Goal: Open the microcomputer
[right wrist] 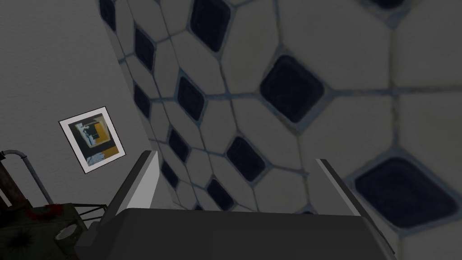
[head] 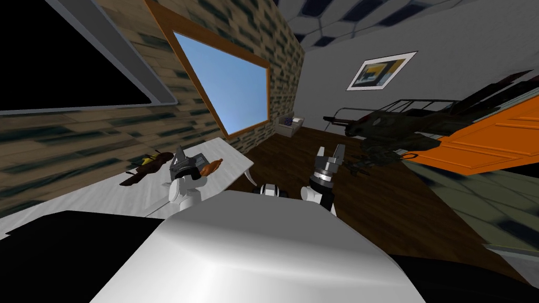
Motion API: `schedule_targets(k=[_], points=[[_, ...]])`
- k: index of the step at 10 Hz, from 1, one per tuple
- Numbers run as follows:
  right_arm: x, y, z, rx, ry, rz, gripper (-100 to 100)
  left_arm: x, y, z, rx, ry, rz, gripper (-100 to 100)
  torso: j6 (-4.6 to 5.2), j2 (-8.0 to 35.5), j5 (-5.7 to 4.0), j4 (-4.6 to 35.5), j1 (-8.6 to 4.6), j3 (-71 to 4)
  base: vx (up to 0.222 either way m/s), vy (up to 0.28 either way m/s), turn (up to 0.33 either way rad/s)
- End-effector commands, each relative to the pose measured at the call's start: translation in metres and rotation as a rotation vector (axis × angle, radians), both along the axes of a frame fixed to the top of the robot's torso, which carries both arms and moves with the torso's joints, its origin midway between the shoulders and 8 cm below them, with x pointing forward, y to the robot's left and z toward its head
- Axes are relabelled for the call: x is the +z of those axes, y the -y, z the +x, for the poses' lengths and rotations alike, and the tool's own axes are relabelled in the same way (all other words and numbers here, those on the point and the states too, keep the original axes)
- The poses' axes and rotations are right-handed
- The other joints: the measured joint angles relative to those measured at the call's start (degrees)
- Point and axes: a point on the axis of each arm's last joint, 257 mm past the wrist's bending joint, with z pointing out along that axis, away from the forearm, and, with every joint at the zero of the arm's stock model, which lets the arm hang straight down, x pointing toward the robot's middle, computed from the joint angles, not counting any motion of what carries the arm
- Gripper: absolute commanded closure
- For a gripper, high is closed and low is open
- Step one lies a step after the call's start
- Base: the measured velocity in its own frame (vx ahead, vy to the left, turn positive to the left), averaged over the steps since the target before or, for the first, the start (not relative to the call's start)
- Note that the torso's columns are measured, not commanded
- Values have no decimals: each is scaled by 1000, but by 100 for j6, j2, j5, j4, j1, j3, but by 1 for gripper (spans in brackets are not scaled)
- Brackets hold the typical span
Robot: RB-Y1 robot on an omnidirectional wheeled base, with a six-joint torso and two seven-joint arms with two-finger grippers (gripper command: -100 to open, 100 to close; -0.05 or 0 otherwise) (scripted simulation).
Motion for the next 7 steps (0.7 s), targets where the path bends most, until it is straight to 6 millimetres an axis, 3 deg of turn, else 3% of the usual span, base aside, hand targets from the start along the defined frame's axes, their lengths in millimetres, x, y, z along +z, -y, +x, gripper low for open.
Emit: schedule_targets(k=[1,3,4,7], points=[[0,0,0,0,0,0,0,-21,2,-11,-5,-71,25,100,-6,31,-15,13,-10,14,96,-15,33],[0,0,0,0,0,0,0,-31,5,-17,-11,-114,44,100,-23,64,-26,23,-40,36,110,-15,32],[0,0,0,0,0,0,0,-19,-1,-15,1,-97,47,-100,-16,71,-25,23,-43,42,-6,-14,-59],[0,0,0,0,0,0,0,-5,-10,-15,28,-96,51,-100,-11,66,-45,27,-64,34,-75,-2,-95]])
